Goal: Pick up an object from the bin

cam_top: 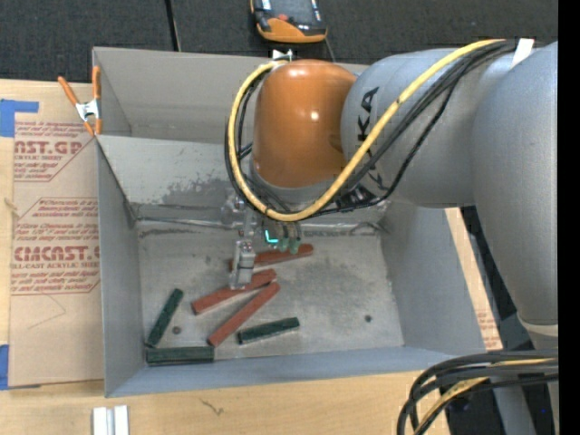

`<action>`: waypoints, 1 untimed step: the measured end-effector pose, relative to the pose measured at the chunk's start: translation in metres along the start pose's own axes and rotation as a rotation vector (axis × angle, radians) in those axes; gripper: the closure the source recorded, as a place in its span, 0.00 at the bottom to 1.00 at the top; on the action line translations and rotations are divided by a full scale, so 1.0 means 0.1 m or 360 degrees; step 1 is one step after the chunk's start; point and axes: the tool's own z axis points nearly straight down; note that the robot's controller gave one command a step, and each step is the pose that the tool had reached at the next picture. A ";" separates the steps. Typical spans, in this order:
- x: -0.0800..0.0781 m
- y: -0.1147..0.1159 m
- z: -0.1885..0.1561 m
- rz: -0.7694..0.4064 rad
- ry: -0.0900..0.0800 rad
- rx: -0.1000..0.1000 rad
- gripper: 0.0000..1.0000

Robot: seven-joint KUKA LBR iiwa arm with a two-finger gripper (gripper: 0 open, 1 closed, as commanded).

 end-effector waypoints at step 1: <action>-0.02 -0.01 -0.04 0.0002 -0.0012 -0.0001 0.00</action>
Offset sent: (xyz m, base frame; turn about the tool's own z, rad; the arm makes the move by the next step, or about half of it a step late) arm -0.0137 0.0092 -0.1098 0.0998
